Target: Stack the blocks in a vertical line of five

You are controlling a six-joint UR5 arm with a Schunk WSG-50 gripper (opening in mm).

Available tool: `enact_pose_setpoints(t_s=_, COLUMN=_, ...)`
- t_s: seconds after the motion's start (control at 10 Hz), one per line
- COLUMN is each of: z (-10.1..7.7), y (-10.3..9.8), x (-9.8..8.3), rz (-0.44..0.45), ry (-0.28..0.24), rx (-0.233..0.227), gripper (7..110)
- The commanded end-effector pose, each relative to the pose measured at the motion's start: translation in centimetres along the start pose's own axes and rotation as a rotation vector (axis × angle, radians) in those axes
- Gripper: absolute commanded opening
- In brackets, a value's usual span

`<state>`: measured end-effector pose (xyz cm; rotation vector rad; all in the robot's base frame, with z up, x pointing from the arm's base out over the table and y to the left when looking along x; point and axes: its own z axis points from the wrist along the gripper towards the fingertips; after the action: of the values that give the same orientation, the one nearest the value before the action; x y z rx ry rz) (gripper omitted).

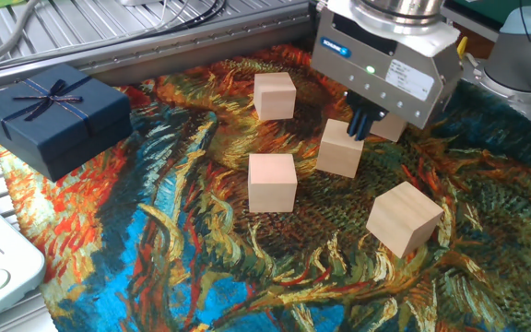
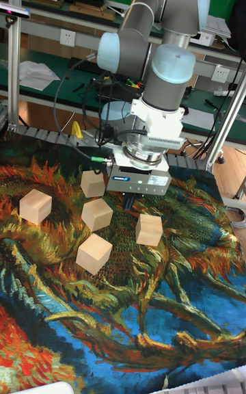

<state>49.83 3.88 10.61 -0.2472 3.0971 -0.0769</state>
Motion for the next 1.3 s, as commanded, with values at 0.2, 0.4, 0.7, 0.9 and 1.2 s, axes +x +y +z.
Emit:
enact_pose_setpoints(t_s=0.2, z=-0.8, y=4.4, x=-0.8, rz=0.2, ry=-0.007, rx=-0.133, gripper=7)
enact_pose_setpoints(t_s=0.4, z=-0.4, y=4.7, x=-0.1, rz=0.169, ry=0.004, rx=-0.125, gripper=7)
enact_pose_setpoints(t_s=0.7, z=0.1, y=3.8, x=0.4, rz=0.101, ry=-0.015, rx=-0.054, gripper=7)
enact_pose_setpoints(t_s=0.9, z=0.4, y=4.3, x=0.7, rz=0.04, ry=-0.02, rx=-0.061, gripper=7)
enact_pose_setpoints(t_s=1.2, z=0.6, y=4.5, x=0.2, rz=0.091, ry=-0.05, rx=-0.07, gripper=7)
